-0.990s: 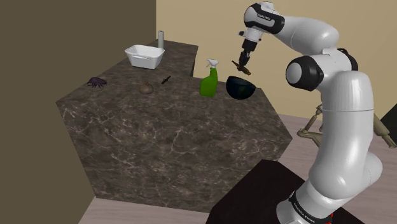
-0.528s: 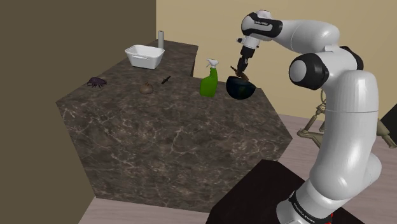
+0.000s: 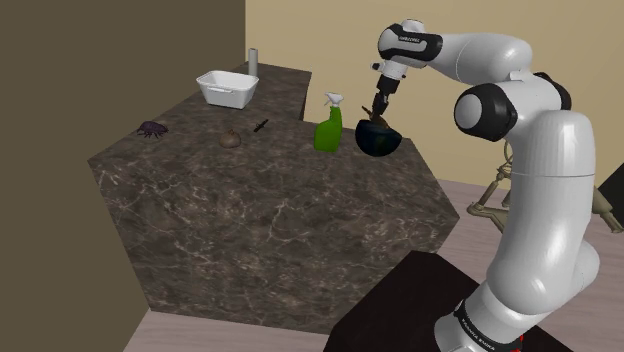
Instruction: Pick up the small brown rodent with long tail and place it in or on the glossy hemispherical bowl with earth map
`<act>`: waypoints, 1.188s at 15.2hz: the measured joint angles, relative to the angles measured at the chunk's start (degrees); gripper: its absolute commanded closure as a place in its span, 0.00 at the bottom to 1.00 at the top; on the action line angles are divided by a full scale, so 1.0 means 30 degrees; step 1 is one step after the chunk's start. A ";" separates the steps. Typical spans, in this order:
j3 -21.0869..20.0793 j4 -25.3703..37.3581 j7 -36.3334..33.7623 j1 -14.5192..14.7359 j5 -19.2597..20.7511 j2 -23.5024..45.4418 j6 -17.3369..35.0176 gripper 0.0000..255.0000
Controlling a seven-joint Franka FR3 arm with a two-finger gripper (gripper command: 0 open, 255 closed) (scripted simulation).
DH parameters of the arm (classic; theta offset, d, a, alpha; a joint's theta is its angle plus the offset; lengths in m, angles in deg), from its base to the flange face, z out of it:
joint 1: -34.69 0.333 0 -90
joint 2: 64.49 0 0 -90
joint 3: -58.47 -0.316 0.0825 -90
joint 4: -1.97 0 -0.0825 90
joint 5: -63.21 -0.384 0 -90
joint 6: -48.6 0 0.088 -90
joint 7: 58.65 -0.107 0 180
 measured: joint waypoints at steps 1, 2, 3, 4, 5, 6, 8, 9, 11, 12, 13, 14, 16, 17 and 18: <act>0.0000 0.0000 0.0000 0.0000 0.0000 0.0000 0.0001 0.00; 0.0000 0.0001 0.0000 0.0000 0.0000 0.0000 0.0001 0.00; 0.0000 0.0002 0.0000 0.0000 0.0000 0.0000 0.0001 0.00; 0.0000 0.0002 0.0000 -0.0001 0.0000 0.0001 0.0001 0.00; 0.0000 0.0003 0.0000 -0.0001 -0.0001 0.0001 0.0001 0.00; 0.0000 0.0003 0.0000 -0.0001 -0.0001 0.0001 0.0001 0.00; -0.0003 0.0405 -0.0039 -0.0059 -0.0016 0.0094 -0.0302 0.00; -0.0010 0.1528 -0.0057 -0.0297 -0.0101 0.0481 -0.1019 0.00; -0.0031 0.3556 -0.0182 -0.0683 -0.0226 0.1019 -0.2483 0.00; -0.0034 0.3760 -0.0240 -0.0683 -0.0220 0.0983 -0.2724 0.00; -0.0035 0.3944 -0.0251 -0.0716 -0.0224 0.0991 -0.2909 0.00; -0.0036 0.4065 -0.0251 -0.0744 -0.0233 0.1028 -0.2997 0.00; -0.0039 0.4150 -0.0258 -0.0760 -0.0238 0.1055 -0.3065 0.00; -0.0039 0.4166 -0.0259 -0.0763 -0.0239 0.1059 -0.3078 0.00; -0.0040 0.4175 -0.0260 -0.0764 -0.0240 0.1063 -0.3085 0.00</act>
